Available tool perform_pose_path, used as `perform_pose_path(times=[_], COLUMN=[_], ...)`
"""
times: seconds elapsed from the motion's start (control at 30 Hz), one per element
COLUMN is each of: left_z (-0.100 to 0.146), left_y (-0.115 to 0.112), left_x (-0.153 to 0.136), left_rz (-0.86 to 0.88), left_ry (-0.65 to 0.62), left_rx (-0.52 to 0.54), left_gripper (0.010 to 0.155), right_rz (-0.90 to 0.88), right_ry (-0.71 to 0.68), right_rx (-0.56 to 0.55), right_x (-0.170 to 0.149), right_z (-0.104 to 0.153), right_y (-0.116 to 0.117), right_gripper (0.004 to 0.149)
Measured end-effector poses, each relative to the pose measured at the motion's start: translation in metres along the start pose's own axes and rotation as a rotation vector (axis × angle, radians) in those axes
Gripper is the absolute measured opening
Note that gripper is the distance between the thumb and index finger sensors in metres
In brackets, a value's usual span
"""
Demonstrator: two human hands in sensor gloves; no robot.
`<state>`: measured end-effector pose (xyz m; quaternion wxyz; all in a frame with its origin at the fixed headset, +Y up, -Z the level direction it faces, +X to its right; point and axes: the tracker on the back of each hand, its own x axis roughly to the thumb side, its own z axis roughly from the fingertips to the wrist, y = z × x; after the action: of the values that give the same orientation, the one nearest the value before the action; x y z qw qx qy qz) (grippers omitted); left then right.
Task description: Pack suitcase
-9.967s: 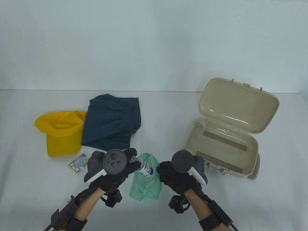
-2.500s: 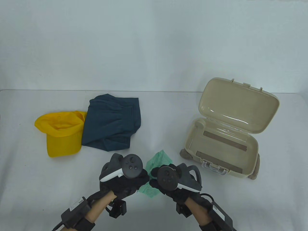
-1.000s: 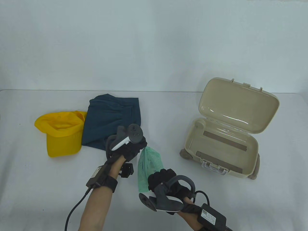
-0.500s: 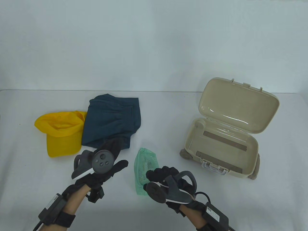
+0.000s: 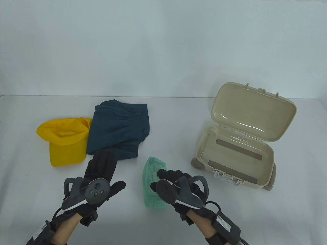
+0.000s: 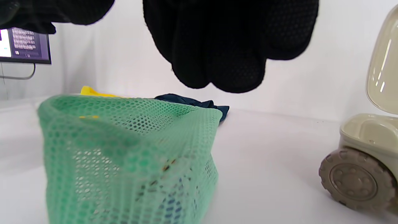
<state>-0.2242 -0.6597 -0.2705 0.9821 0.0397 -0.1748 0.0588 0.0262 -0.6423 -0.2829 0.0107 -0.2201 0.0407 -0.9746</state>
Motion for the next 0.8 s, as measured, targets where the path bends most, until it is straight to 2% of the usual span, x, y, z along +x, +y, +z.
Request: perform_pose_path(times=[0.1, 0.2, 0.33, 0.43, 0.53, 0.7, 0.8], left_z=[-0.003, -0.006, -0.008, -0.009, -0.010, -0.010, -0.010], left_y=[-0.009, -0.018, -0.023, -0.026, -0.029, -0.028, -0.028], left_x=[-0.008, -0.014, -0.019, -0.021, -0.024, -0.026, -0.025], left_rz=[0.102, 0.084, 0.088, 0.081, 0.029, 0.048, 0.038], left_ry=[0.016, 0.036, 0.055, 0.068, 0.087, 0.084, 0.079], left_rx=[-0.093, -0.133, -0.161, -0.188, -0.226, -0.222, -0.216], left_gripper=[0.094, 0.094, 0.094, 0.094, 0.095, 0.096, 0.096], right_rz=[0.077, 0.179, 0.316, 0.432, 0.457, 0.514, 0.529], right_ry=[-0.016, -0.010, 0.037, 0.069, 0.081, 0.094, 0.107], right_rx=[-0.007, 0.065, 0.215, 0.309, 0.396, 0.449, 0.498], right_x=[0.019, 0.039, 0.061, 0.068, 0.072, 0.073, 0.073], right_z=[-0.019, -0.040, -0.067, -0.078, -0.083, -0.084, -0.083], right_y=[-0.005, -0.005, 0.010, 0.024, 0.037, 0.049, 0.049], right_gripper=[0.067, 0.071, 0.081, 0.090, 0.091, 0.081, 0.063])
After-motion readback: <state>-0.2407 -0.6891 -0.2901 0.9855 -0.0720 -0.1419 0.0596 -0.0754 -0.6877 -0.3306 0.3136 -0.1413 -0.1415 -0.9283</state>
